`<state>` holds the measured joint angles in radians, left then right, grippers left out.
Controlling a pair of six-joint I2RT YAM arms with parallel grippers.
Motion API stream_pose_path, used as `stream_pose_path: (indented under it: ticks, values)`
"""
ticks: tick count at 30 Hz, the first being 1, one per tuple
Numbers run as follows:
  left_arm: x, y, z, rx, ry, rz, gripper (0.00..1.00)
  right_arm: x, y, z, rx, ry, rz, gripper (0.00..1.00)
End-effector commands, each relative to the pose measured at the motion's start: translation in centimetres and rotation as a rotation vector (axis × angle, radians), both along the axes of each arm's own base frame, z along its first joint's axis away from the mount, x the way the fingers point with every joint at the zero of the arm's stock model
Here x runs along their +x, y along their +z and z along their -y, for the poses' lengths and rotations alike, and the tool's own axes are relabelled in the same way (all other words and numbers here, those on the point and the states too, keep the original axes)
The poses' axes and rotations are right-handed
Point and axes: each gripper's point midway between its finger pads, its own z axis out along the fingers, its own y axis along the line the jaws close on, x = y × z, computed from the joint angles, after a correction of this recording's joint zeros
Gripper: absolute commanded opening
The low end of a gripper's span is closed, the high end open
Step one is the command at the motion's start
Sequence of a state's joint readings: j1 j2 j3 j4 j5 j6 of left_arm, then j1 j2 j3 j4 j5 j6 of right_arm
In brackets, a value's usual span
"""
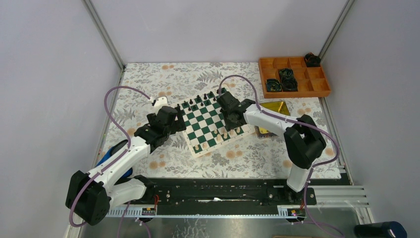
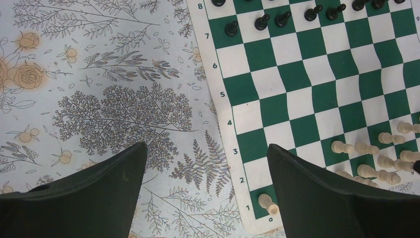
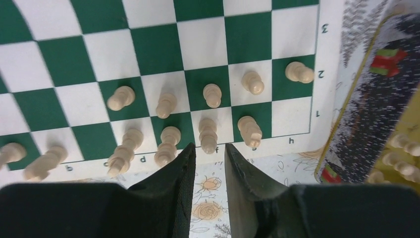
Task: Set up the chess pieces on the board
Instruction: Place the chess piece on the chessboard, then pick up the chess piece from the storage box.
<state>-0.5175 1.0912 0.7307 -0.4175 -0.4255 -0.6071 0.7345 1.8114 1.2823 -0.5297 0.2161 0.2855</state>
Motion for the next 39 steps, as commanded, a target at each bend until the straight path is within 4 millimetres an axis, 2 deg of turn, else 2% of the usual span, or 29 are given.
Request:
stream_pose_path:
  ticks: [1, 5, 8, 15, 24, 31, 39]
  values:
    - [0.8, 0.6, 0.4, -0.004, -0.009, 0.043, 0.99, 1.7, 7.4, -0.7, 0.083, -0.009, 0.165, 0.34]
    - [0.8, 0.4, 0.4, -0.003, -0.009, 0.037, 0.99, 3.2, 10.2, 1.4, 0.079, -0.086, 0.245, 0.33]
    - [0.8, 0.3, 0.5, -0.001, -0.010, 0.034, 0.99, 4.6, 11.1, 4.8, 0.071, -0.189, 0.281, 0.33]
    - [0.8, 0.2, 0.5, 0.001, -0.011, 0.032, 0.99, 6.0, 9.1, 13.6, 0.017, -0.417, 0.241, 0.35]
    - [0.8, 0.1, 0.5, 0.004, -0.016, 0.025, 0.99, 6.2, 6.5, 22.2, -0.023, -0.669, 0.198, 0.40]
    - [0.8, 0.2, 0.6, 0.001, -0.019, 0.027, 0.99, 5.6, 5.2, 24.6, -0.028, -0.744, 0.154, 0.40]
    - [0.7, 0.2, 0.6, -0.004, -0.022, 0.026, 0.99, 4.4, 3.8, 25.5, -0.016, -0.770, 0.093, 0.40]
